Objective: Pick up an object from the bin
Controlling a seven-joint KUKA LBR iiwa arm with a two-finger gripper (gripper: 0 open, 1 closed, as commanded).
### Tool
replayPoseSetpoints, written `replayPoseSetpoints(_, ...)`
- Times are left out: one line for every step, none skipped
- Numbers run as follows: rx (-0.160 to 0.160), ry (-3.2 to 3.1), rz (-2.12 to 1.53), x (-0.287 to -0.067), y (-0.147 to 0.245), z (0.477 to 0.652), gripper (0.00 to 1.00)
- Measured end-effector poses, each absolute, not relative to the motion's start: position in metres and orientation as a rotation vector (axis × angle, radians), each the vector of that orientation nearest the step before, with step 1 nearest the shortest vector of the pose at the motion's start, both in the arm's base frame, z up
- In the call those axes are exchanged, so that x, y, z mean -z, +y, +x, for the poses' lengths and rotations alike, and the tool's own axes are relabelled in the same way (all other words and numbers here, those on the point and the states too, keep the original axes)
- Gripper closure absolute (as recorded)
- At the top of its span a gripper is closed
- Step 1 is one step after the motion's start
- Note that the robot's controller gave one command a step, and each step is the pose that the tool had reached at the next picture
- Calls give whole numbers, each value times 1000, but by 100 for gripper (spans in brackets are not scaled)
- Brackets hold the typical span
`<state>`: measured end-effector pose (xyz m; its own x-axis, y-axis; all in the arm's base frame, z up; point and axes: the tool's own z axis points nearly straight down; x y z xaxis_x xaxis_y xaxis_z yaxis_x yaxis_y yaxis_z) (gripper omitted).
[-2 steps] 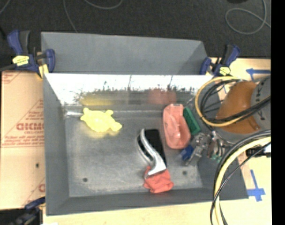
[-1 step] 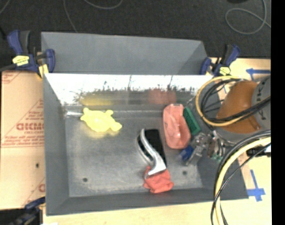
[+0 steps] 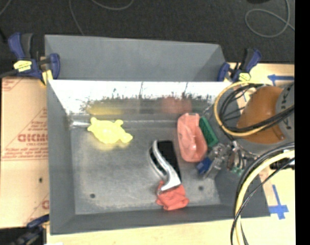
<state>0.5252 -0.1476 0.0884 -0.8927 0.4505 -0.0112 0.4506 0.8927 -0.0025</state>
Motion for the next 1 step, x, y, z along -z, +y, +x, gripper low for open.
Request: replayPoseSetpoints(8,3045,722,-93,-148,526,100)
